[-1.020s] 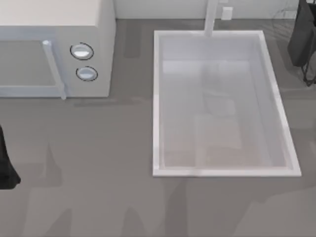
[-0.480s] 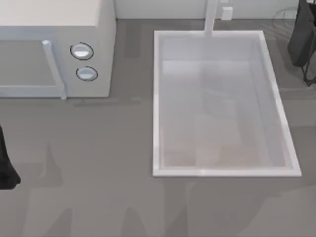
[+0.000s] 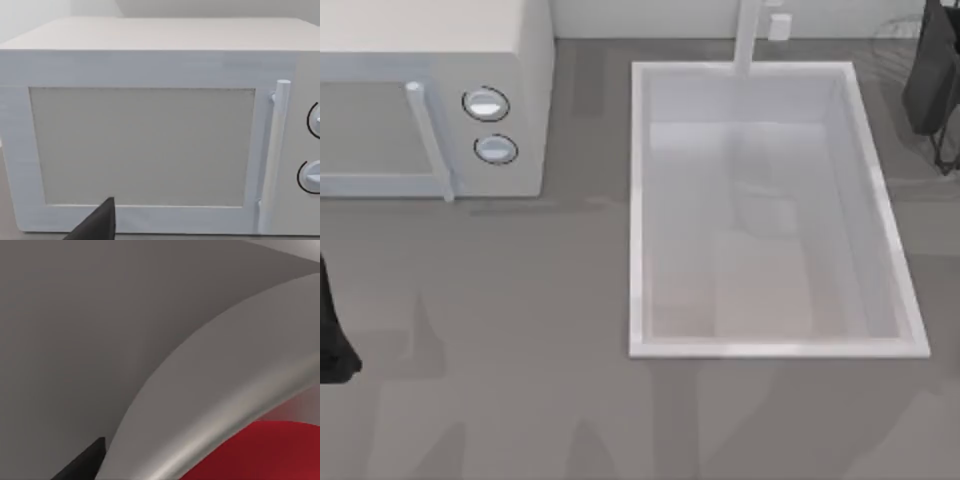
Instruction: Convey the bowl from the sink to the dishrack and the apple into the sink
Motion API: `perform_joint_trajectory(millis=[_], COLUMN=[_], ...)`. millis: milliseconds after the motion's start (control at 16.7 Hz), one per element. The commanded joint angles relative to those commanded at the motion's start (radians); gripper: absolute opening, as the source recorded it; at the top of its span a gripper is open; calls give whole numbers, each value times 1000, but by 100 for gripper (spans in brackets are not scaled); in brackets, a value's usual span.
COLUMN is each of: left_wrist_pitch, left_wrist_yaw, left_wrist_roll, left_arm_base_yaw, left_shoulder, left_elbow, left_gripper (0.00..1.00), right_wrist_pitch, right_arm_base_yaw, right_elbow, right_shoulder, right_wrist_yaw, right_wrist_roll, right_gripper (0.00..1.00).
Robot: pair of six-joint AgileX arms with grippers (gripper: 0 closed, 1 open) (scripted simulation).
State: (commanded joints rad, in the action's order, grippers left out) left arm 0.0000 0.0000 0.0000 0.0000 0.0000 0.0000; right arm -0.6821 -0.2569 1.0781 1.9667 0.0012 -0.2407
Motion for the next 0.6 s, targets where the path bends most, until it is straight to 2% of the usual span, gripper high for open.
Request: perform_joint_trajectory(millis=[180, 600], left_wrist_pitch=[0, 0], left_wrist_yaw=[0, 0], left_wrist_roll=[0, 0], left_arm_base_yaw=[0, 0], left_shoulder=[0, 0], left_elbow=[0, 0], left_gripper=[100, 100], right_wrist_pitch=[0, 0], right_arm_base_yaw=[0, 0], right_elbow=[0, 0], right_shoulder=[0, 0], right_wrist_yaw=[0, 0], right_wrist_roll=[0, 0], right_gripper=[100, 47])
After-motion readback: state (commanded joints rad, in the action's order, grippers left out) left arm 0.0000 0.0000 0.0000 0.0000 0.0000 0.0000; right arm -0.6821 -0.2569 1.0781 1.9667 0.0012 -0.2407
